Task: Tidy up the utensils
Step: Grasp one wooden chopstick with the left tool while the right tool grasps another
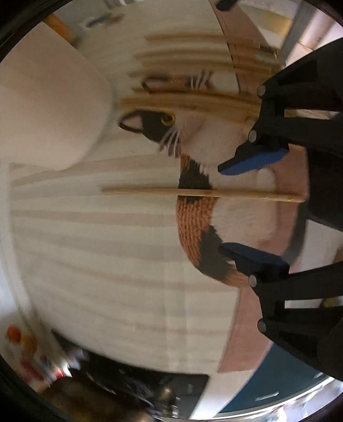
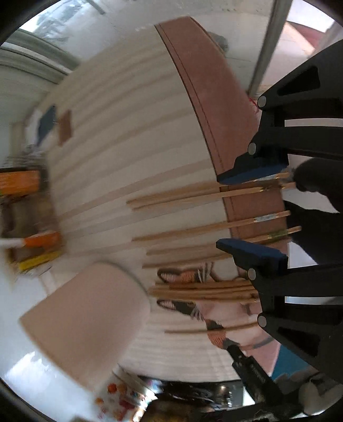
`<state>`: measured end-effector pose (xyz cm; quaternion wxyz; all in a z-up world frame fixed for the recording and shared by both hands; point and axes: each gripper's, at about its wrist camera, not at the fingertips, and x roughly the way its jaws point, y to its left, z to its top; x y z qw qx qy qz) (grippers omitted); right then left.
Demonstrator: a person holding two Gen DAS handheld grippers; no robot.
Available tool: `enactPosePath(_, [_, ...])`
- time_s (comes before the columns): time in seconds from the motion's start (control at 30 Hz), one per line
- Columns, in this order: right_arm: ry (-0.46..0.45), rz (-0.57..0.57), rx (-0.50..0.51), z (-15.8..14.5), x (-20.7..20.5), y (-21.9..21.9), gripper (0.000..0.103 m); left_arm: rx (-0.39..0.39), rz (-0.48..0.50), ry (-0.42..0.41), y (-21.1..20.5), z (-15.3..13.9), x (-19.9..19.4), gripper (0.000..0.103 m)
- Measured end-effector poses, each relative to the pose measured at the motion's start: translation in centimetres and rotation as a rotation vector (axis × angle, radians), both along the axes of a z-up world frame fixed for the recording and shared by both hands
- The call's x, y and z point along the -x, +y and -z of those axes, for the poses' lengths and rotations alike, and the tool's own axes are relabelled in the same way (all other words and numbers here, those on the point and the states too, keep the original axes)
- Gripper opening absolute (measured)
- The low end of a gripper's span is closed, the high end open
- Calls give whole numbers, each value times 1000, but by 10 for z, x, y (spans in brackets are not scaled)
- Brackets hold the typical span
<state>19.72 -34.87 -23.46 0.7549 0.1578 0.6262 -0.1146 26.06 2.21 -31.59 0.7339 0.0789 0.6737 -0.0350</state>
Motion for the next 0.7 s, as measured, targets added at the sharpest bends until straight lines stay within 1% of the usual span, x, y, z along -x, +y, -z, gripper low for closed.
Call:
enactPosePath(0.07, [39,29,-14,16,-13,-5,44,-18,21,36,-4,13,-6,47])
enactPosePath(0.1, [60,49,-13,25,-19,-8,44,-18,38,57,-8,21,-9,44])
enactPosePath(0.13, [75,61,-8,31,-23,-10,44,-12,43,57,-9,22,-10,43])
enactPosePath(0.17, [84,69,-3,35,-25,-11,44,-6,45,40,-10,19,-10,39])
enactPosePath(0.2, [99,82,8,40,-29,-15,44,-8,60,36,-13,19,-10,27])
enactPosePath(0.23, [108,93,11,43,-31,-18,44,9,67,42,-16,18,-10,19])
enactPosePath(0.27, [117,102,12,46,-34,-21,44,21,63,50,-18,17,-10,6])
enactPosePath(0.37, [144,128,8,55,-38,-28,43,34,40,62,-24,14,-10,4])
enactPosePath(0.5, [178,124,6,67,-44,-31,38,101,-33,98,-27,14,-14,4])
enactPosePath(0.57, [201,110,8,77,-49,-30,30,139,-68,115,-27,16,-15,4])
enactPosePath(0.6, [199,103,-9,79,-50,-31,27,155,-78,125,-28,15,-15,5])
enactPosePath(0.63, [190,93,-13,79,-52,-31,19,163,-85,132,-28,16,-17,5])
enactPosePath(0.67, [191,78,4,79,-54,-30,7,172,-95,139,-27,16,-19,5])
enactPosePath(0.7, [209,63,20,82,-56,-31,8,176,-97,143,-24,16,-21,7])
